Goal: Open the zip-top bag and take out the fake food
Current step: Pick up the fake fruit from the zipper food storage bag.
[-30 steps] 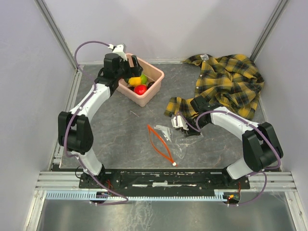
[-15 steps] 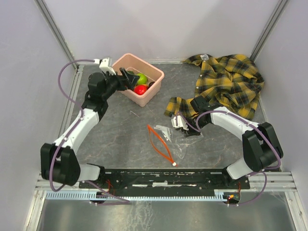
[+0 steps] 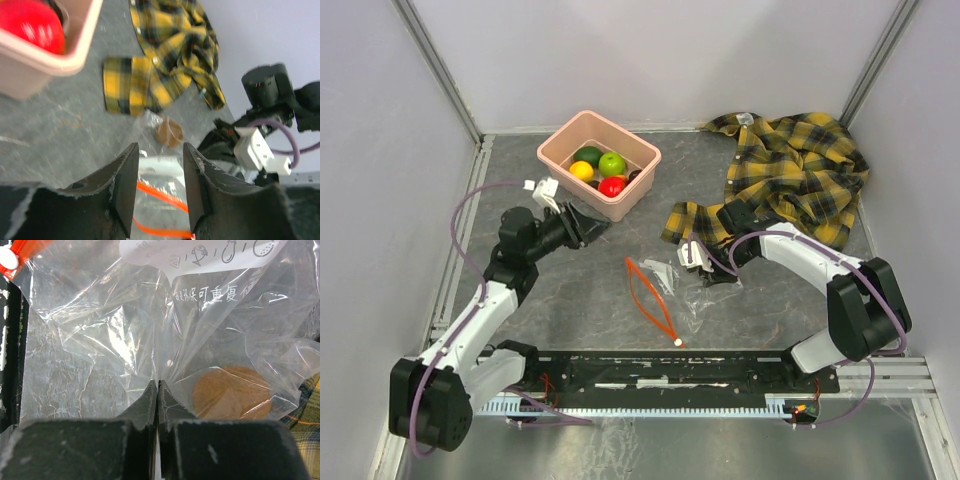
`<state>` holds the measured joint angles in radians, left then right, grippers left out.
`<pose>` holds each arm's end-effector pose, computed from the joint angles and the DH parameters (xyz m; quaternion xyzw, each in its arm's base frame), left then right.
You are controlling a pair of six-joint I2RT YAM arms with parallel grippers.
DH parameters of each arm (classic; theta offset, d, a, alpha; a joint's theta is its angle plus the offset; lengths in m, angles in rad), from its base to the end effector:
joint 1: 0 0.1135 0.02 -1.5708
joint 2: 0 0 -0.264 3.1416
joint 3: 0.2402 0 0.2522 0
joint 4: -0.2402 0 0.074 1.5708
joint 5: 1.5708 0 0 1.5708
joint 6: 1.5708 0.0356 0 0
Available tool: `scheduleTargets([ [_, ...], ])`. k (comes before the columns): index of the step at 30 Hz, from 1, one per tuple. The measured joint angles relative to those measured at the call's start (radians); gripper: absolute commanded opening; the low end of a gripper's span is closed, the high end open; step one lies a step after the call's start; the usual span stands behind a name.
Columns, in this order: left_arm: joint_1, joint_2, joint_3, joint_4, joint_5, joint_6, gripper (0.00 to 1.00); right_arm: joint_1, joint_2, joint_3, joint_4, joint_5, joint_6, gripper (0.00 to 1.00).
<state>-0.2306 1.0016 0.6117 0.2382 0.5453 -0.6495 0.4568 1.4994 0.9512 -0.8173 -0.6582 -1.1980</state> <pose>0.2200 -0.0706 0.2825 0.0197 0.7511 -0.4521 0.4806 0.2258 0.1352 0.2004 -0.7154 0.6127 0.2645 0.2068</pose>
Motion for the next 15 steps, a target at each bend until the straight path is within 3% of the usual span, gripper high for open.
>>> scheduleTargets([
  [3,-0.045,-0.035,-0.047,-0.063,0.01,-0.015,0.38,0.0,0.0,0.0,-0.009,-0.002,-0.005,0.05],
  [8,-0.168,-0.103,-0.109,-0.171,-0.012,-0.02,0.21,0.0,0.0,0.0,-0.011,-0.006,-0.005,0.05],
  [15,-0.291,-0.156,-0.177,-0.204,-0.059,-0.055,0.19,0.0,0.0,0.0,-0.014,-0.015,-0.009,0.05],
])
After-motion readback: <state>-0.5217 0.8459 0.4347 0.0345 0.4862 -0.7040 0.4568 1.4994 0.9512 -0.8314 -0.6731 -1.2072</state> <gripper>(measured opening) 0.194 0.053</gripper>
